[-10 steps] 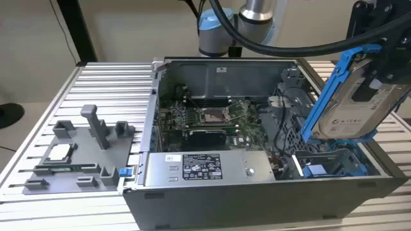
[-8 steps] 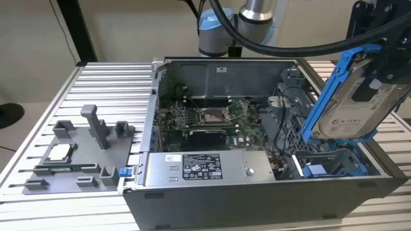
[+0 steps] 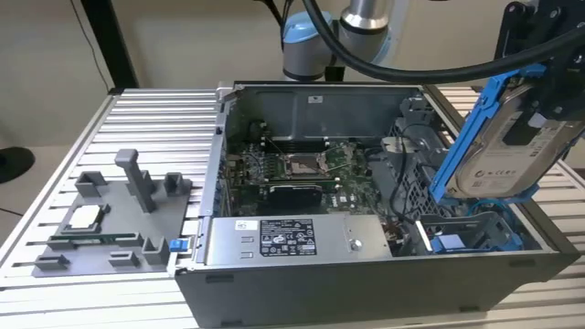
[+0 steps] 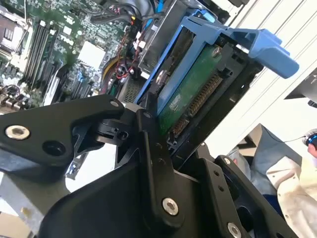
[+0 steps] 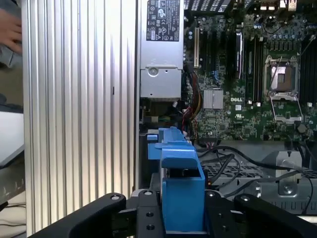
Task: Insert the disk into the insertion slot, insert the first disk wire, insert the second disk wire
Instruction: 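Insert the disk into the insertion slot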
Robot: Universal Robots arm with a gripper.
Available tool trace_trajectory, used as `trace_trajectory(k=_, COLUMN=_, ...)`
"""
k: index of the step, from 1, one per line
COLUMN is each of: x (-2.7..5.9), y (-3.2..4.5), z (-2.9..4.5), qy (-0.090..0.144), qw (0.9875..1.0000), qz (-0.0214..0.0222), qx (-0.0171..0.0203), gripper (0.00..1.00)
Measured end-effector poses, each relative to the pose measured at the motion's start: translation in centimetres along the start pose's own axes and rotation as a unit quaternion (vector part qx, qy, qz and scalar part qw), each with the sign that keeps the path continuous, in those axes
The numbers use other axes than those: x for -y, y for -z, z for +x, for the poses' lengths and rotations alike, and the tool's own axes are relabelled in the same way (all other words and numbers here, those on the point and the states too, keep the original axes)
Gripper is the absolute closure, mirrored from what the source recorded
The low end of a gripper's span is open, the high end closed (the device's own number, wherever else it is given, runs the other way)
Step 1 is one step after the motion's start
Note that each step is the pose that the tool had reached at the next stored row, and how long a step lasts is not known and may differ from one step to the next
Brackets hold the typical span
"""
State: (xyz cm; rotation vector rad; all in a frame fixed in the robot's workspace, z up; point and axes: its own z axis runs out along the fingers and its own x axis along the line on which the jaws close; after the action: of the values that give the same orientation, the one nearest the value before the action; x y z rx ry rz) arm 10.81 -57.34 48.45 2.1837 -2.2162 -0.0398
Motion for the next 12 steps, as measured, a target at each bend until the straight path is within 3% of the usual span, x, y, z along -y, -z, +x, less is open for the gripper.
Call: trace_trajectory(k=12, x=0.67, y=-0.79, z=-0.01, qy=0.002, qw=1.0000, qz=0.0000, qx=0.0000, gripper=1.00)
